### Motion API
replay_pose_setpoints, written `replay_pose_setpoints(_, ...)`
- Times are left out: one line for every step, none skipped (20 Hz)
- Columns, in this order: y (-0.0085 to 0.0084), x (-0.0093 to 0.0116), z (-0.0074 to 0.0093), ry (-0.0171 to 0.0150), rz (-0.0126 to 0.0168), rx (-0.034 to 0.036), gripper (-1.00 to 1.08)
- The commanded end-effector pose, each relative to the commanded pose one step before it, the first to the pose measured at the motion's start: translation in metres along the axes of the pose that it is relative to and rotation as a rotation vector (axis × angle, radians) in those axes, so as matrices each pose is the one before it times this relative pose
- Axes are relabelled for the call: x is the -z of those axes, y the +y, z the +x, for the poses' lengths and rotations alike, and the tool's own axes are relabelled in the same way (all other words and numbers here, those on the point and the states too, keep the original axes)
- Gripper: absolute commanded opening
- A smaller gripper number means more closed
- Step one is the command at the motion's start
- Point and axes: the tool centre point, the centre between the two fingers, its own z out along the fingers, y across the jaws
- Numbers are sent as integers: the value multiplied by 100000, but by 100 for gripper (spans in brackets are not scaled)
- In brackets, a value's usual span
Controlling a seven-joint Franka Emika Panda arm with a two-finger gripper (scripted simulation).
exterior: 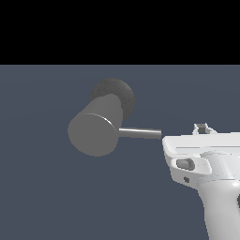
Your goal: Turn on the faucet by rotating a designated handle.
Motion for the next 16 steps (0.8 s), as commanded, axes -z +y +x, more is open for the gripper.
replay_pose_setpoints(943,881,1322,4695,-229,-2113,-100)
replay_pose_setpoints(268,272,461,1534,-2,-801,-100)
replay_pose_setpoints(263,243,395,1346,-68,-644,-100)
replay_pose_setpoints(283,217,314,1147,-192,-423,-100)
replay_pose_setpoints(311,194,227,942,-331,-181,-100)
replay_pose_setpoints(336,170,150,755,-445,-13,-100)
replay_pose_setpoints(349,139,87,575,-505,26,-100)
replay_pose_setpoints(341,104,33,396,-508,-16,-100)
replay_pose_setpoints(335,72,-7,253,-501,-96,-100)
replay_pose_setpoints(321,43,-38,127,-473,-192,-100)
replay_pose_setpoints(323,16,-65,23,-467,-310,-100)
replay_pose_setpoints(330,-8,-93,-79,-459,-445,-100)
replay_pose_setpoints(358,-33,-125,-177,-481,-621,-100)
replay_pose_setpoints(376,-54,-154,-259,-482,-788,-100)
replay_pose_setpoints(390,-71,-182,-324,-473,-967,-100)
replay_pose_setpoints(379,-79,-199,-349,-425,-1100,-100)
